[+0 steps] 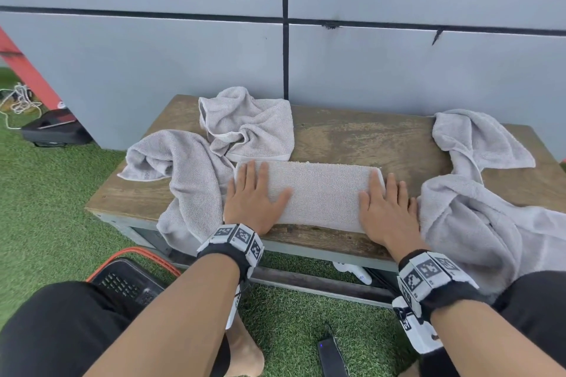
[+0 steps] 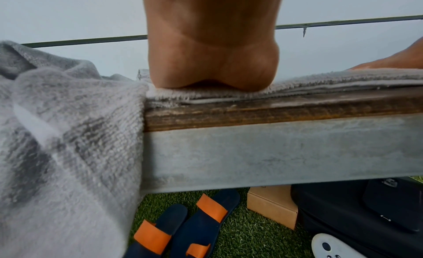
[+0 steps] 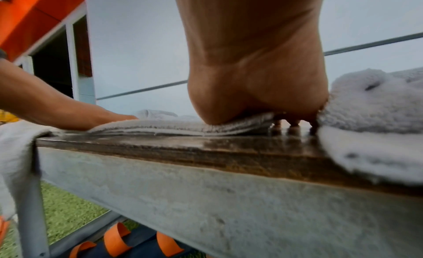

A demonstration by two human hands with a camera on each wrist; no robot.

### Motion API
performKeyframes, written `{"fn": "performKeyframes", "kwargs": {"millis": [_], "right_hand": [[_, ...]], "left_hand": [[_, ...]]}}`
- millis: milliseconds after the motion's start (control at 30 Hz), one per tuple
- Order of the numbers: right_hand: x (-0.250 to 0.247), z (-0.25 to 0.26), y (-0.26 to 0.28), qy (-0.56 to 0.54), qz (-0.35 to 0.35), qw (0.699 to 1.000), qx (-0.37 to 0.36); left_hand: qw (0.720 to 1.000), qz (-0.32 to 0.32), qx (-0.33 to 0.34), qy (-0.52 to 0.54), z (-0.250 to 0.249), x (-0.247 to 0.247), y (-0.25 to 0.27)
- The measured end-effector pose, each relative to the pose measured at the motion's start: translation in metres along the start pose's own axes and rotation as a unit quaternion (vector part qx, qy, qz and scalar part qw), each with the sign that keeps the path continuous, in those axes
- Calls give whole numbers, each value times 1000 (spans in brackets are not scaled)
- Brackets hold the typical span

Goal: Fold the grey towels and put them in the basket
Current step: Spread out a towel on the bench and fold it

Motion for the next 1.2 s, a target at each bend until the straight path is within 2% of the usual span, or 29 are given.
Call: {"fn": "performKeyframes", "kwargs": {"millis": [67, 100, 200, 300, 367, 500, 600, 667, 767, 833, 933, 1000, 1100, 1133, 1200], "right_hand": [[-5, 8, 10, 30, -10, 999, -14], [-10, 15, 18, 62, -40, 996, -39], [-19, 37, 47, 110, -149, 966, -182], [-10, 46, 61, 98, -84, 957, -260], [-9, 45, 60, 89, -54, 957, -271], [-14, 40, 49, 93, -61, 955, -275], [-17, 31, 39, 104, -82, 960, -246], [-21, 26, 31, 90, -101, 968, -213], [-32, 28, 28, 99, -114, 970, -189], [-37, 29, 28, 76, -91, 973, -199], [-33, 27, 32, 14, -18, 974, -226], [-30, 27, 34, -5, -14, 969, -248], [-28, 22, 29, -24, -13, 974, -226], [-26, 18, 25, -8, -4, 977, -212], [-24, 11, 19, 22, 11, 982, -189]], "left_hand": [[1000, 9, -2, -4, 0, -1, 0], [1000, 13, -3, -7, 0, 0, 0], [1000, 24, -4, -9, -1, 0, -1], [999, 32, -8, -20, -1, 0, 0], [999, 38, -17, -25, -2, -1, 1], [996, 62, -48, -45, -12, -5, 14], [988, 71, -30, -134, -28, -14, 32], [985, 67, -11, -156, -37, -25, 37], [992, 75, 13, -104, -43, -40, 30], [992, 99, 27, -70, -40, -45, 23], [988, 130, 56, -65, -34, -46, 17], [985, 137, 72, -73, -34, -47, 14], [984, 138, 85, -74, -37, -43, 14], [984, 144, 88, -48, -38, -39, 15], [976, 184, 97, 69, -44, -33, 22]]}}
Point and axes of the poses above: each hand's wrist, its own y-axis away from the middle knuckle, its own x-axis out of the palm, z = x × y, the point moved 5 cm from there along -y, towards the middle knuckle, and after that the axes turned 1 degree about -x, right-handed, at the moved point
